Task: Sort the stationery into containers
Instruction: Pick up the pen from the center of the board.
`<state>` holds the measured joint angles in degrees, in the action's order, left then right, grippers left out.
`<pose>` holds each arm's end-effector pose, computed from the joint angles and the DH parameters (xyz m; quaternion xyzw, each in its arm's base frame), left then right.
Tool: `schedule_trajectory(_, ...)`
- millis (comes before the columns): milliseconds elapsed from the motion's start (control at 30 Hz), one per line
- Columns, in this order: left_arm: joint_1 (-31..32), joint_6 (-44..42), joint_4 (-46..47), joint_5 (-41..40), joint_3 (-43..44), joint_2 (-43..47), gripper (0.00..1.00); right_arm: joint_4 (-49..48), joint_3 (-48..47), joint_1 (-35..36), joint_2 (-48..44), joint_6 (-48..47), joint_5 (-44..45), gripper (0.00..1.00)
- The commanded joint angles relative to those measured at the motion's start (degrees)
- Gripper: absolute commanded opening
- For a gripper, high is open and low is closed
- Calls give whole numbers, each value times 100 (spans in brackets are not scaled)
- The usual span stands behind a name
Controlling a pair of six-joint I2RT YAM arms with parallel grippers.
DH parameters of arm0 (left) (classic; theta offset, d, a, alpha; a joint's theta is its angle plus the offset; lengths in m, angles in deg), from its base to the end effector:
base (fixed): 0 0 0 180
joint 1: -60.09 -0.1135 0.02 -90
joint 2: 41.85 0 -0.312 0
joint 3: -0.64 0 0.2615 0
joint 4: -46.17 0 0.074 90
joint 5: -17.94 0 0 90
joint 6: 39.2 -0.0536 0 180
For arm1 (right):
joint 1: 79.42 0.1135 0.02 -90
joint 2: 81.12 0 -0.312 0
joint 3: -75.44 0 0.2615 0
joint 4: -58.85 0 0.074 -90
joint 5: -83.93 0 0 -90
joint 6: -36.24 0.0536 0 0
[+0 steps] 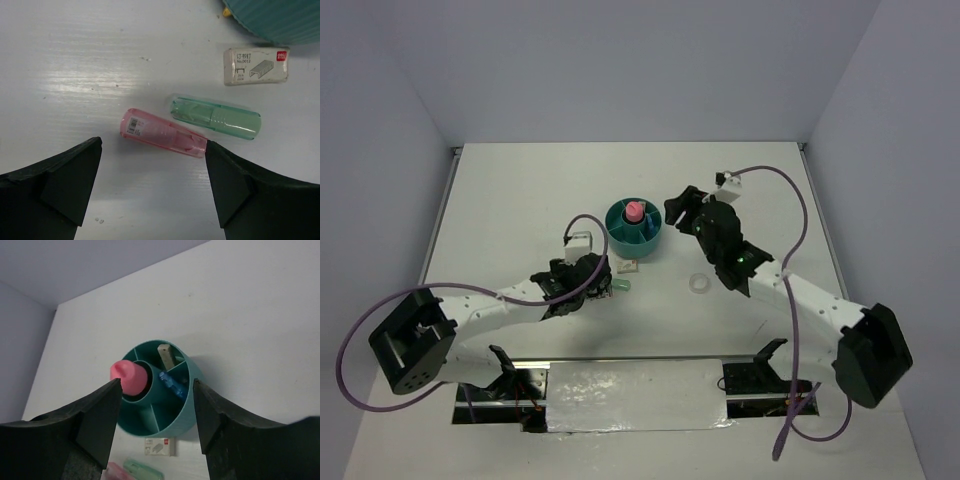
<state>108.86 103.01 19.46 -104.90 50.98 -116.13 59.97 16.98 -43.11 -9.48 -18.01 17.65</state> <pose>0.1866 -0.1688 0.2157 -0.1222 0.9000 -0.0798 0.4108 0.2510 0.1577 0.3196 0.1223 0.7734 0.2220 0.5811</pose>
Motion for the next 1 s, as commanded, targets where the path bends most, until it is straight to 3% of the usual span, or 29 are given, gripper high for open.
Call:
schedule_trajectory(0,-61,-781,492,313,246,-209,97,35,352,42,-623,-261,-350,67)
schedule_trajectory(133,-96,-932,274,226,431,-596,98,238,712,42,-1326,-401,-746,70)
schedule_trajectory(200,-114,-362,-277,24,571,-684,97,334,915,42,-1598,-472,-878,73)
schedule_trajectory(400,-114,1896,-1194,-354,651,-570,94,625,1144,42,-1934,-578,-1001,74)
schedule_trajectory(533,-114,3974,-2457,-714,1230,-946,94,687,1293,34,-2109,-595,-1010,74)
schedule_trajectory(633,-105,5005,-3802,-829,2012,-1577,93,713,1389,34,-2206,-613,-1028,74)
schedule_trajectory(800,-114,5535,-4420,-751,2655,-2239,91,836,1434,25,-2338,-648,-1098,74)
schedule_trajectory(967,-105,5871,-4386,-592,2463,-2301,85,898,1495,51,-2479,-709,-1195,74)
